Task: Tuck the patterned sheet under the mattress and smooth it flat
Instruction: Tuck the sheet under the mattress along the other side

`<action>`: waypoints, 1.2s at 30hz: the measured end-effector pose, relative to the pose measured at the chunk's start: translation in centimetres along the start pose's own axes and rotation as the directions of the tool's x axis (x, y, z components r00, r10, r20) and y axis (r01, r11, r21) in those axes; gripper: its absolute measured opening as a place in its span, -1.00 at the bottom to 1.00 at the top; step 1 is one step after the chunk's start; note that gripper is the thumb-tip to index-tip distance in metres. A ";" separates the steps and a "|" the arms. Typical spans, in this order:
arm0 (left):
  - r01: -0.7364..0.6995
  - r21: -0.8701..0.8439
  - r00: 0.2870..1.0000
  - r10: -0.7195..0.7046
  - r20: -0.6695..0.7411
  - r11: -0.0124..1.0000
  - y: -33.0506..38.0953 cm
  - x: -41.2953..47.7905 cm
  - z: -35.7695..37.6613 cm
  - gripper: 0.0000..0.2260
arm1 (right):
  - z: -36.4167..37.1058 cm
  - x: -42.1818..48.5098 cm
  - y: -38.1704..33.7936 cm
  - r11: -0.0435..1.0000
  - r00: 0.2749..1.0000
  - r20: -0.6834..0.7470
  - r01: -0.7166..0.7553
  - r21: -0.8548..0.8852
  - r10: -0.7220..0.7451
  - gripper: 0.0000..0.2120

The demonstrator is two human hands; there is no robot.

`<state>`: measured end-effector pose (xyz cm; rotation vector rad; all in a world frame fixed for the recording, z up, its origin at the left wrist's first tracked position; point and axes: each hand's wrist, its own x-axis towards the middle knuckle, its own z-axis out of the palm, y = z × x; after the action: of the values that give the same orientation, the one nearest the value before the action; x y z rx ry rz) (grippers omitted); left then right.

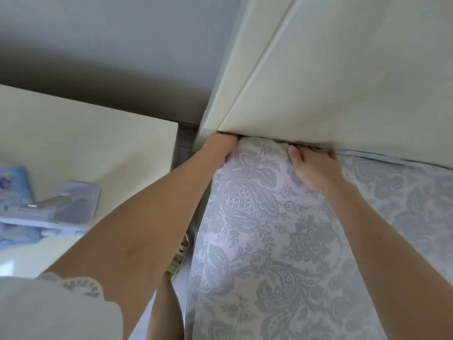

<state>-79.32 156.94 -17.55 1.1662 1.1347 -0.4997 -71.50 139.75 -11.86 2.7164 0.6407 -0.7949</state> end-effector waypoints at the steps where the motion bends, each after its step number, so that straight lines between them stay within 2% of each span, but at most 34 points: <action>1: 0.024 0.003 0.999 -0.024 0.028 1.000 0.2 -0.2 -0.2 -0.83 | 0.2 -0.7 -0.2 1.000 0.989 -0.150 -0.012 -0.022 0.008 -0.54; 2: 0.038 -0.002 0.998 -0.037 0.044 0.999 0.3 -0.5 -0.4 -0.84 | 0.7 -1.6 -0.9 1.000 0.947 -0.322 -0.015 -0.018 0.008 -0.57; 3: 0.046 -0.018 0.997 -0.045 0.064 0.999 0.4 -0.6 -0.8 -0.83 | 1.1 -2.3 -1.7 1.000 0.905 -0.424 0.020 0.005 -0.016 -0.62; 4: 0.049 -0.060 0.995 -0.044 0.085 0.997 0.4 -0.8 -1.2 -0.80 | 1.6 -2.8 -2.6 0.996 0.883 -0.464 0.085 0.020 -0.066 -0.63; 6: 0.045 -0.201 0.991 -0.018 0.135 0.978 -0.1 -1.7 -2.2 -0.78 | 2.3 -2.8 -3.7 0.984 0.933 -0.324 0.174 0.035 -0.154 -0.50; 8: 0.004 -0.289 0.994 0.027 0.102 0.957 -1.5 -2.5 -3.1 -0.80 | 1.5 -2.1 -3.7 0.993 0.971 -0.225 0.096 0.076 -0.077 -0.54; 10: -0.040 -0.211 0.999 0.032 -0.041 0.977 -4.8 -3.2 -3.9 -0.80 | 0.1 -2.6 -3.9 0.998 0.935 -0.348 0.066 0.004 -0.060 -0.67; 11: -0.034 -0.144 0.994 0.019 -0.107 0.989 -6.9 -3.5 -4.1 -0.81 | -0.6 -3.6 -4.6 0.994 0.887 -0.448 0.101 -0.043 -0.110 -0.71; 12: -0.019 -0.100 0.992 0.006 -0.127 0.995 -9.1 -4.0 -4.2 -0.82 | -1.1 -4.8 -5.7 0.981 0.839 -0.509 0.181 -0.071 -0.192 -0.75; 13: -0.001 -0.080 0.995 -0.007 -0.099 0.997 -11.4 -4.5 -4.0 -0.82 | -1.0 -5.9 -6.8 0.946 0.801 -0.510 0.310 -0.091 -0.312 -0.76; 14: 0.022 -0.068 0.999 -0.024 -0.031 0.997 -13.4 -5.2 -3.5 -0.81 | -0.3 -6.7 -7.6 0.881 0.754 -0.473 0.459 -0.117 -0.456 -0.76; 16: 0.052 -0.005 0.996 -0.051 0.078 0.999 -16.0 -6.3 -2.2 -0.73 | 1.5 -7.1 -8.8 0.687 0.627 -0.285 0.685 -0.243 -0.726 -0.70; 17: 0.039 0.013 0.996 -0.040 0.086 0.999 -17.0 -6.5 -1.6 -0.65 | 2.1 -6.9 -9.2 0.589 0.572 -0.155 0.745 -0.313 -0.805 -0.66; 19: 0.039 -0.079 0.998 -0.035 0.049 0.996 -17.8 -6.7 -1.1 -0.58 | 3.8 -6.2 -9.8 0.423 0.506 0.082 0.789 -0.446 -0.858 -0.59; 22: 0.122 -0.170 0.989 -0.106 0.100 0.978 -18.2 -5.8 -1.1 -0.70 | 5.3 -5.3 -11.4 0.294 0.495 0.251 0.777 -0.556 -0.832 -0.59; 24: 0.225 -0.269 0.969 -0.187 0.159 0.936 -18.2 -5.2 -0.8 -0.75 | 5.0 -5.0 -12.7 0.239 0.542 0.389 0.761 -0.604 -0.745 -0.58; 26: 0.321 -0.386 0.936 -0.229 0.266 0.865 -18.1 -5.2 -0.3 -0.73 | 4.5 -4.7 -13.4 0.222 0.582 0.495 0.763 -0.607 -0.645 -0.49; 29: 0.344 -0.380 0.907 -0.199 0.372 0.858 -17.7 -5.7 0.6 -0.71 | 4.2 -4.3 -14.4 0.217 0.604 0.580 0.771 -0.598 -0.547 -0.47; 33: 0.277 -0.154 0.932 -0.226 0.283 0.948 -16.8 -5.7 -0.3 -0.43 | 5.7 -3.5 -16.1 0.241 0.671 0.652 0.739 -0.629 -0.353 -0.47; 34: 0.264 -0.134 0.945 -0.228 0.235 0.955 -17.3 -5.8 -0.6 -0.42 | 5.9 -3.4 -16.5 0.251 0.679 0.654 0.732 -0.633 -0.333 -0.46; 36: 0.161 -0.214 0.984 -0.142 0.106 0.963 -18.9 -7.1 -1.4 -0.55 | 5.8 -3.3 -16.8 0.272 0.683 0.665 0.730 -0.626 -0.303 -0.44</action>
<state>-98.04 149.61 -19.91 0.8597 1.1752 -0.5228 -84.54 151.36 -16.55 1.2570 1.4225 -0.8122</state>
